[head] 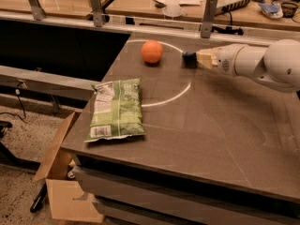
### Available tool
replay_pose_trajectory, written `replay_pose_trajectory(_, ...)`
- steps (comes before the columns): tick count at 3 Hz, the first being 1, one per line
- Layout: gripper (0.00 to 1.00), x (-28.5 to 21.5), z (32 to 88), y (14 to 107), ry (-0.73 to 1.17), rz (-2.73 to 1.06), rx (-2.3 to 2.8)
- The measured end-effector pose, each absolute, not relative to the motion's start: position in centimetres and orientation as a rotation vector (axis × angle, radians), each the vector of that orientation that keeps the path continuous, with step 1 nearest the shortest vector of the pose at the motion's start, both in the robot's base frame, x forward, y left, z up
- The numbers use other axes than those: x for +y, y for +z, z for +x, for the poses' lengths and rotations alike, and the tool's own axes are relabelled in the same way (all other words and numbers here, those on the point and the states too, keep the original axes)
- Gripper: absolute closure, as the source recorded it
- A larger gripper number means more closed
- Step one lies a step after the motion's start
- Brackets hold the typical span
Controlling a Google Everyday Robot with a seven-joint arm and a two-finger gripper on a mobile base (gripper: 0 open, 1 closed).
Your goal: Move rxbar blueberry near orange
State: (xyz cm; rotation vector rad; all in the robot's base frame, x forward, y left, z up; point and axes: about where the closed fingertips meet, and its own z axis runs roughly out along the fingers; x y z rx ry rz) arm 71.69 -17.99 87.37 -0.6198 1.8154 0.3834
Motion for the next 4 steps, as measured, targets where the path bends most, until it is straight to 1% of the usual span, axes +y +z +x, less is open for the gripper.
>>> replay_pose_trajectory(1,1.00,-15.3,69.2,87.9,0.468,-0.726,1.794)
replay_pose_trajectory(2,0.75,-12.7,67.0,87.8,0.547,-0.815,1.802)
replay_pose_trajectory(4,0.30,-11.0,65.2,87.1,0.581,-0.859,1.817)
